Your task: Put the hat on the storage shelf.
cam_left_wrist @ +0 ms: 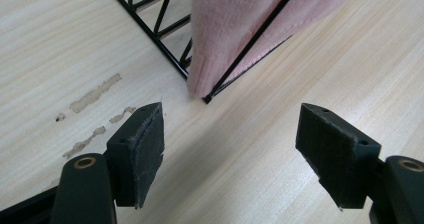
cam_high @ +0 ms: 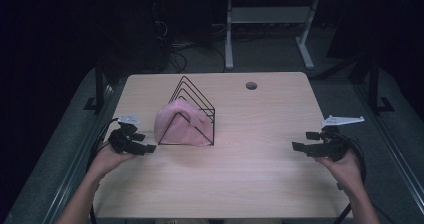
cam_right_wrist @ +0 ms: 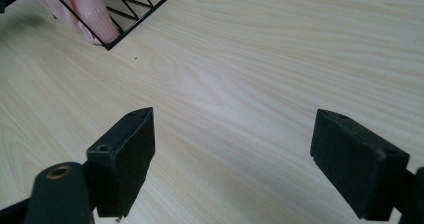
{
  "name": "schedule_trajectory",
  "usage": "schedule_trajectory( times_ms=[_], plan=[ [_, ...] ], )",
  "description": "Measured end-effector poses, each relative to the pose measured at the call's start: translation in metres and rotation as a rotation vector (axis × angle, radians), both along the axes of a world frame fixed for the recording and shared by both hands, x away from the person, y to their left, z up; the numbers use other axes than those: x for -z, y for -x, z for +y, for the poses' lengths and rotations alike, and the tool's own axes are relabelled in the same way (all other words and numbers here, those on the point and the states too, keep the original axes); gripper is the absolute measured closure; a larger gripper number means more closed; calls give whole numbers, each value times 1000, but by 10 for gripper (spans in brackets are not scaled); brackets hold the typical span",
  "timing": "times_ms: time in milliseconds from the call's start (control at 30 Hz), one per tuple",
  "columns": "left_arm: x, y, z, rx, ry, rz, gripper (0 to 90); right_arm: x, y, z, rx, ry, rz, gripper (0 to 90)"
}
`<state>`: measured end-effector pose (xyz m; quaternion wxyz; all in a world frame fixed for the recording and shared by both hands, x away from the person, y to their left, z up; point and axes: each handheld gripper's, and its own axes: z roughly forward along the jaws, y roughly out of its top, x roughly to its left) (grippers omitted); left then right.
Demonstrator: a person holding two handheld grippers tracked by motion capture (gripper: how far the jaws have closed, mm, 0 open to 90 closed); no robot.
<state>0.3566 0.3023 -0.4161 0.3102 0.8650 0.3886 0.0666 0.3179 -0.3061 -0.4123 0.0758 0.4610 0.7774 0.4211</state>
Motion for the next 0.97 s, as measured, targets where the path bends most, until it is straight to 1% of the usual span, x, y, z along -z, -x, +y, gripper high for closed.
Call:
schedule_trajectory(
  times_ms=[67,167,200,300,367,500,600,700,733,800,900,933,967],
  plan=[
    [2,2,0,-7,8,3,270,4,4,-2,7,-8,7,174],
    [4,4,2,-1,-1,3,270,10,9,-5,15,-8,10,174],
    [4,4,3,-2,2,3,269,11,12,-6,22,-12,18,174],
    [4,7,4,4,-2,0,268,17,17,-7,25,-10,13,176],
    [4,10,3,-6,8,-2,266,20,21,-8,33,-8,8,177],
    [4,16,2,-6,24,-12,266,24,29,-12,43,-20,10,176],
    [3,20,2,-9,32,-24,266,26,36,-14,53,-32,12,174],
    [3,25,2,-23,57,-37,266,29,44,-16,56,-21,15,173],
    [3,26,3,-19,55,-39,266,30,46,-17,59,-17,19,173],
    [3,30,4,-24,63,-50,266,31,49,-16,63,-11,14,173],
    [5,36,5,-34,83,-60,266,31,56,-11,59,-5,0,173],
    [5,38,5,-35,84,-64,266,31,58,-8,53,0,-10,173],
    [6,40,5,-37,79,-76,266,31,61,-6,48,2,-15,173]
  ],
)
